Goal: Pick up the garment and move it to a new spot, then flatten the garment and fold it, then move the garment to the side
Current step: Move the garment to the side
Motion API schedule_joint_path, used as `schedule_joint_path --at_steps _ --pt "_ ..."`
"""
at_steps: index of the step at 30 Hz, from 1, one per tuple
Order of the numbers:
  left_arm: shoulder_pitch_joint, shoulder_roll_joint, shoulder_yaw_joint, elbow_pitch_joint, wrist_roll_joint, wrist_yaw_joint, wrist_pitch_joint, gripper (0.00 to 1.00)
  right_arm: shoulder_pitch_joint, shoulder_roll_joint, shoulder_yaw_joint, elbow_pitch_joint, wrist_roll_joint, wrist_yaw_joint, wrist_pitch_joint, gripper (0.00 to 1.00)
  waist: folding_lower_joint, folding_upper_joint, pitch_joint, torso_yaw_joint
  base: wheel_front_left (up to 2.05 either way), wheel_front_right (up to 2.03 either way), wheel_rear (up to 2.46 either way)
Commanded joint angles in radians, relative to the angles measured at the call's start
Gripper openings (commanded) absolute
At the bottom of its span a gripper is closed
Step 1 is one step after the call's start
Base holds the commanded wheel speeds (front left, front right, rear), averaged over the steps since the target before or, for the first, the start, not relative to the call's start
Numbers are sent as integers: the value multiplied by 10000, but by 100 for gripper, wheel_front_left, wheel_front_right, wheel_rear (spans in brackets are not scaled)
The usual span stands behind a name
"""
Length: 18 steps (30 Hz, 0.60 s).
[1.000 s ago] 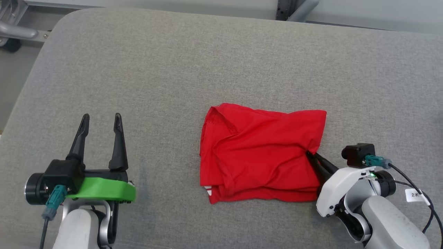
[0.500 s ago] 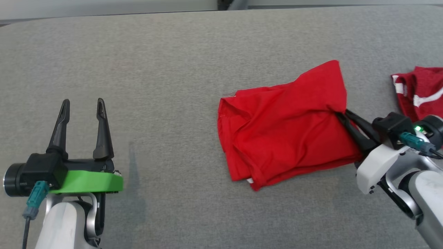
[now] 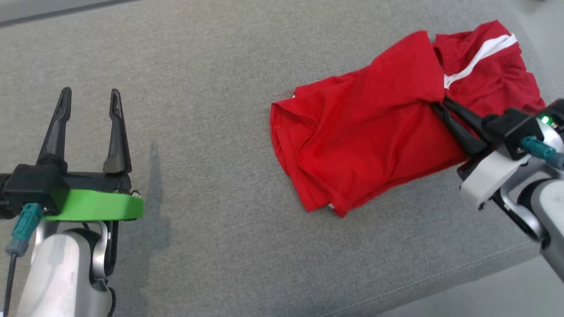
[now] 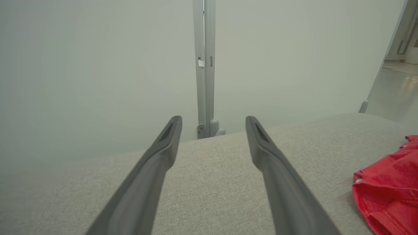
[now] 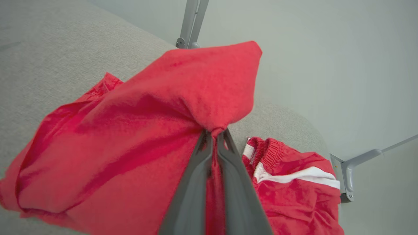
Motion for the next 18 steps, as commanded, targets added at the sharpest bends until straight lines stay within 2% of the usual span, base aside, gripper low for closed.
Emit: schedule_joint_path --at_steps 1,6,7,13,16,18 --pt "-263 136 -32 -101 136 -39 94 100 -573 -112 130 177 161 -19 -276 0 -1 0 1006 -919 0 0 0" --pt "-634 289 -162 -355 237 -94 313 100 -1736 -977 83 1022 403 -19 -875 0 -1 0 1594 -1031 0 0 0" --pt "-634 289 -162 -355 237 -94 313 100 -1736 -977 83 1022 403 -19 -875 0 -1 0 1594 -1031 0 0 0" --pt "-885 432 -259 -563 273 -148 501 100 -2355 -1990 -644 2422 949 -19 -1586 0 -1 0 2154 -938 0 0 0" --pt "-971 483 -321 -631 315 -157 533 100 -2590 -2298 -967 3326 1181 -19 -1808 0 -1 0 2339 -803 0 0 0" --pt "-1031 499 -364 -675 335 -168 547 100 -2722 -2270 -1139 3987 1340 -19 -2000 0 -1 0 2424 -709 0 0 0"
